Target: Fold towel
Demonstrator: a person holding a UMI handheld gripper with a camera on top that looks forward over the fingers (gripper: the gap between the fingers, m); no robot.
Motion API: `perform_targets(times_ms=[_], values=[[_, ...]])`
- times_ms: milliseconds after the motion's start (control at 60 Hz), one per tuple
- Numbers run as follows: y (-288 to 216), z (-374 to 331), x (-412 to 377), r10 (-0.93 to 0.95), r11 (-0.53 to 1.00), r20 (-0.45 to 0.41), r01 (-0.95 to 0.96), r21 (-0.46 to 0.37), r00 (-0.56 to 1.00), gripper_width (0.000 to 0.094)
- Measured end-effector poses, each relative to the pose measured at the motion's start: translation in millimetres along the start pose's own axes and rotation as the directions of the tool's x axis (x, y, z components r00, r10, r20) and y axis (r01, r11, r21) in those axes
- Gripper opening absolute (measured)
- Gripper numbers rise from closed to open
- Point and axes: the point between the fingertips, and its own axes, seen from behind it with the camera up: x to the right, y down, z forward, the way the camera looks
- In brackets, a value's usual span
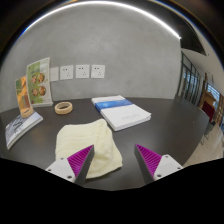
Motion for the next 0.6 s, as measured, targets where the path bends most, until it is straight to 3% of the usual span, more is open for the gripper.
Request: perform_targets(times_ms=[450,600], values=[[69.8,-213.3,-114.4,-0.06,0.998,0.117,0.061,0.002,0.991,0.0843],[104.4,-271.7,-151.4,-0.076,0.996,0.224,0.083,-0.024,0.972,0.0841]])
